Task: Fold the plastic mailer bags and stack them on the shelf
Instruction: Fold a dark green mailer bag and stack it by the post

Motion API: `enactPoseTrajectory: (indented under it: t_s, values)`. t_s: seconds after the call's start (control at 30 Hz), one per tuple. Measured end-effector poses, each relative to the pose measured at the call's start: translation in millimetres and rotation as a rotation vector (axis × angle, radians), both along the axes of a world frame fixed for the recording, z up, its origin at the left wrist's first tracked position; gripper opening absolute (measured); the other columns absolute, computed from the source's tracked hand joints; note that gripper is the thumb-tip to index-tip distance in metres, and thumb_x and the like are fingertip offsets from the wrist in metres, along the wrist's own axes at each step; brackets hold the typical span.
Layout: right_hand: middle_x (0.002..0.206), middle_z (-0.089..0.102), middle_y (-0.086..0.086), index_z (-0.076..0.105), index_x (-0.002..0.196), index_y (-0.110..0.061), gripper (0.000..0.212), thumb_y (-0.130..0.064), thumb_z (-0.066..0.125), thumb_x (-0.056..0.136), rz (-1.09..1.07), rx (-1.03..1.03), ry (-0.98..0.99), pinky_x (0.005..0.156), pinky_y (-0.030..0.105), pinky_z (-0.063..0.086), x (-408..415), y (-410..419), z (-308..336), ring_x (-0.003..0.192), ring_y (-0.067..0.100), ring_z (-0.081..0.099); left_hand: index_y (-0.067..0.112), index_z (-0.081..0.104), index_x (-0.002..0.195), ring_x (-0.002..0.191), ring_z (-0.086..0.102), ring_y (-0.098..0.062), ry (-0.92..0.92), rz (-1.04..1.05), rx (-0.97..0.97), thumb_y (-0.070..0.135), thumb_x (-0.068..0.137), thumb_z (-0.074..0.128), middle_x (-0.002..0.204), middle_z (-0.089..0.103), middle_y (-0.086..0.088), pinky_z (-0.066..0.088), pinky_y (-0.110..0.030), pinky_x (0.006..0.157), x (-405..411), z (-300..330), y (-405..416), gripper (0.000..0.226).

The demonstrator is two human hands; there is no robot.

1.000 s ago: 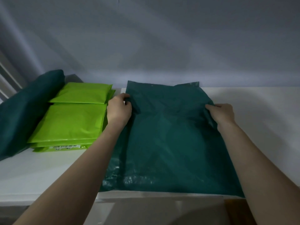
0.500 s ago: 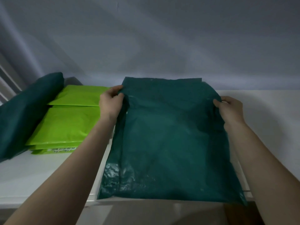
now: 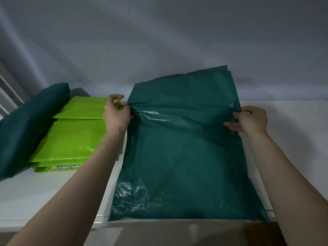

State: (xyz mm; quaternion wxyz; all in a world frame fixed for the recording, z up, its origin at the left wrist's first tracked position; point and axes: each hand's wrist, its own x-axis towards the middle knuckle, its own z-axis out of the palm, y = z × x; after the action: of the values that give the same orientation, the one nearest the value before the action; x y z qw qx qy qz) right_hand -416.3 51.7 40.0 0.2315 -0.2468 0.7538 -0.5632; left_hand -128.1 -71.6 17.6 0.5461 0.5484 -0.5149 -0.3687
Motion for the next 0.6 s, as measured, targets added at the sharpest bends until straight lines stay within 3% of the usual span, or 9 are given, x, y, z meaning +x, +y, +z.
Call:
enactPoseTrajectory:
  t_s: [0.07, 0.2, 0.33, 0.43, 0.5, 0.6]
  values:
    - [0.082, 0.057, 0.006, 0.051, 0.083, -0.009, 0.016, 0.001, 0.041, 0.092, 0.053, 0.0, -0.085, 0.056, 0.035, 0.058, 3.5, 0.4, -1.5, 0.051, 0.023, 0.066, 0.019, 0.039, 0.1, 0.052, 0.065, -0.012, 0.024, -0.033, 0.048, -0.005, 0.086, 0.043, 0.094, 0.054, 0.001, 0.052, -0.026, 0.048, -3.4, 0.5, 3.1, 0.028]
    - [0.109, 0.055, 0.013, 0.05, 0.111, -0.003, 0.026, 0.0, 0.03, 0.095, 0.099, 0.05, -0.148, 0.06, 0.037, 0.058, 6.3, 0.6, -6.4, 0.069, 0.031, 0.066, 0.028, 0.037, 0.084, 0.088, 0.065, -0.033, 0.067, -0.084, 0.101, -0.013, 0.083, 0.042, 0.098, 0.053, -0.005, 0.056, -0.037, 0.074, -7.0, -3.7, 1.3, 0.042]
    - [0.125, 0.048, 0.008, 0.044, 0.131, -0.005, 0.038, -0.011, 0.039, 0.094, 0.059, 0.051, -0.257, 0.07, 0.04, 0.053, 3.6, 3.8, -9.9, 0.079, 0.035, 0.065, 0.018, 0.038, 0.101, 0.073, 0.051, -0.015, 0.083, -0.156, 0.191, -0.001, 0.083, 0.052, 0.087, 0.052, -0.001, 0.045, -0.024, 0.064, -9.6, -7.3, 4.8, 0.03]
    - [0.107, 0.056, 0.001, 0.05, 0.119, -0.013, 0.031, -0.029, 0.052, 0.092, 0.096, 0.014, -0.251, 0.075, 0.04, 0.054, 2.7, 7.8, -11.5, 0.076, 0.033, 0.066, 0.011, 0.041, 0.118, 0.083, 0.056, -0.018, 0.181, -0.199, 0.307, 0.026, 0.075, 0.064, 0.109, 0.055, -0.01, 0.044, -0.024, 0.069, -8.5, -8.4, 4.8, 0.051]
    - [0.091, 0.055, -0.007, 0.052, 0.108, -0.016, 0.022, -0.031, 0.056, 0.092, 0.099, -0.034, -0.21, 0.071, 0.034, 0.053, 3.2, 9.3, -12.3, 0.069, 0.028, 0.066, 0.005, 0.043, 0.13, 0.085, 0.06, -0.018, 0.168, -0.206, 0.345, 0.031, 0.084, 0.065, 0.121, 0.056, -0.013, 0.047, -0.02, 0.067, -7.8, -8.0, 3.8, 0.057]
    - [0.076, 0.056, -0.003, 0.056, 0.084, -0.019, 0.008, -0.018, 0.06, 0.09, 0.061, -0.088, -0.157, 0.048, 0.017, 0.048, 3.4, 7.6, -11.3, 0.046, 0.009, 0.058, 0.001, 0.053, 0.125, 0.067, 0.055, -0.009, 0.085, -0.173, 0.292, 0.022, 0.091, 0.059, 0.103, 0.058, -0.008, 0.041, -0.009, 0.045, -10.2, -6.8, 5.1, 0.04]
